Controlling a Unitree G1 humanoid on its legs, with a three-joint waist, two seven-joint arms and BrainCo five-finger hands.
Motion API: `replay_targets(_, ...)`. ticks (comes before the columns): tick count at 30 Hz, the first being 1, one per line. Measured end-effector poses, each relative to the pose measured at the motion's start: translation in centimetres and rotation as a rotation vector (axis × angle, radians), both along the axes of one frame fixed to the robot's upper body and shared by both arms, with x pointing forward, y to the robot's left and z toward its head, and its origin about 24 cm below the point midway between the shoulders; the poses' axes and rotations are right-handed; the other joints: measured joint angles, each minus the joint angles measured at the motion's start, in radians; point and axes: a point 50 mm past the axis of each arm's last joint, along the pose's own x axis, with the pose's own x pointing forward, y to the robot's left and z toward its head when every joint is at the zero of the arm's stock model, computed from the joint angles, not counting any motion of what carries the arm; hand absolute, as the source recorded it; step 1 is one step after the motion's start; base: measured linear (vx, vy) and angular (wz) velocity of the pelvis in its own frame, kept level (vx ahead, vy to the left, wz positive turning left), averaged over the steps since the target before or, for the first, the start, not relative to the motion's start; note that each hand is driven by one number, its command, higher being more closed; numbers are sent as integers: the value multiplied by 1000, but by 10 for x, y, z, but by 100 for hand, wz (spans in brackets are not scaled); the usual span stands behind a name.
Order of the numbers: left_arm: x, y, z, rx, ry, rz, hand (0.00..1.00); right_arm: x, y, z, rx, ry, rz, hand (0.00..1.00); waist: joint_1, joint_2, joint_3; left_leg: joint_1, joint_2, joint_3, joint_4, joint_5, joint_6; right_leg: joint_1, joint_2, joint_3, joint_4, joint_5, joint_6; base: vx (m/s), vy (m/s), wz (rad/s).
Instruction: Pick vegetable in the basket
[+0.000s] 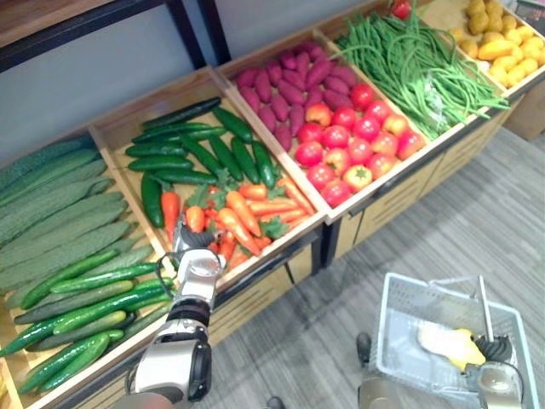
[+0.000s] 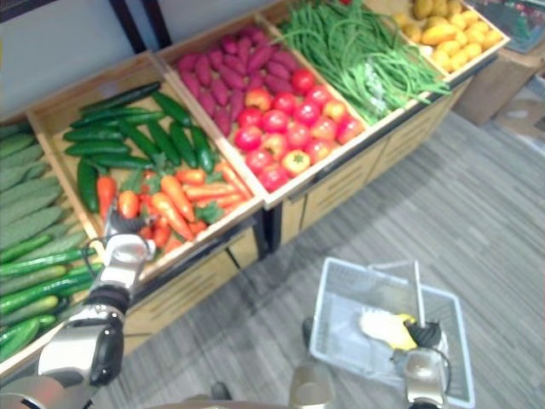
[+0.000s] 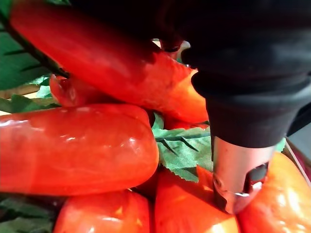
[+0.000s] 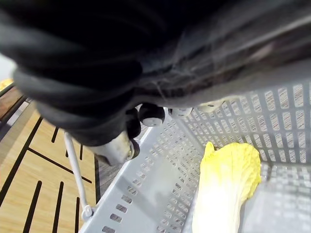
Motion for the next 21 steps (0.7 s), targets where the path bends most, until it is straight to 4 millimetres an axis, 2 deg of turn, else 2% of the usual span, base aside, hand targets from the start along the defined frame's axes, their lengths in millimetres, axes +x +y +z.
replay_targets(1,2,2,3,4,3,3,100,1,1,0,-1,1,8,100,0,0,0,-1,0,4,-2,0,0,-4,2,4,0,0,0,-20,-51,-12)
replay_targets(10,11,13,20,0,-24,39,100,2,4,-1,-2,6,26,100,-7,-5,15,18,11,27,-11,-4,-8,-7,18,19,1,0,0,1,-42,-9)
replay_targets(18,10,13,13,-17,29,27,100,1,5,-2,-2,11,32,100,-9,-7,16,19,9,22,-11,-4,-8,-2,15,10,1,0,0,-20,-41,2)
replay_targets(21,10,11,11,-20,37,22,100,0,5,-2,-2,14,32,100,-26,-7,16,20,9,0,-8,-4,-8,14,11,-11,1,0,0,-30,-45,16)
